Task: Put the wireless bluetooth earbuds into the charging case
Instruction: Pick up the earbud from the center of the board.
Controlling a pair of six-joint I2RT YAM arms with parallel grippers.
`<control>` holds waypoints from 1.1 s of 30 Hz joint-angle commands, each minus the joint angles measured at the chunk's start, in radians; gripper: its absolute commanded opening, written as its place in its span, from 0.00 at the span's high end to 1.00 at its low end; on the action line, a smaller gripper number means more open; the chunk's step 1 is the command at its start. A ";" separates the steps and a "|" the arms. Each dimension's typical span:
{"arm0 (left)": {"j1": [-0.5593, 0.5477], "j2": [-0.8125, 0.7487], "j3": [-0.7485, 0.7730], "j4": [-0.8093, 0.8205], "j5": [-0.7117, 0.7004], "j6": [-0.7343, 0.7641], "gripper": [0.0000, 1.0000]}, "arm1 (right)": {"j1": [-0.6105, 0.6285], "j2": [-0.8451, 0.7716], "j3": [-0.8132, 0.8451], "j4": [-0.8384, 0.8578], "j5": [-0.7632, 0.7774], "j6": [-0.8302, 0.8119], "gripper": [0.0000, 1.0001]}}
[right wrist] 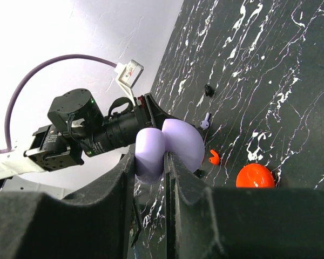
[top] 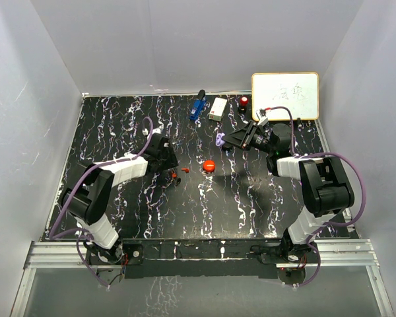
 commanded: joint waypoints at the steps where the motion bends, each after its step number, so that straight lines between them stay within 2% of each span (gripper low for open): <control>1: -0.005 0.004 0.020 0.022 0.004 0.006 0.40 | 0.003 -0.033 0.016 0.058 0.006 -0.007 1.00; 26: -0.027 0.156 0.135 0.140 0.131 -0.005 0.40 | 0.004 -0.017 0.001 0.109 0.002 0.028 1.00; 33: -0.039 0.158 0.114 0.207 0.182 -0.007 0.40 | 0.004 -0.006 -0.003 0.129 -0.001 0.041 1.00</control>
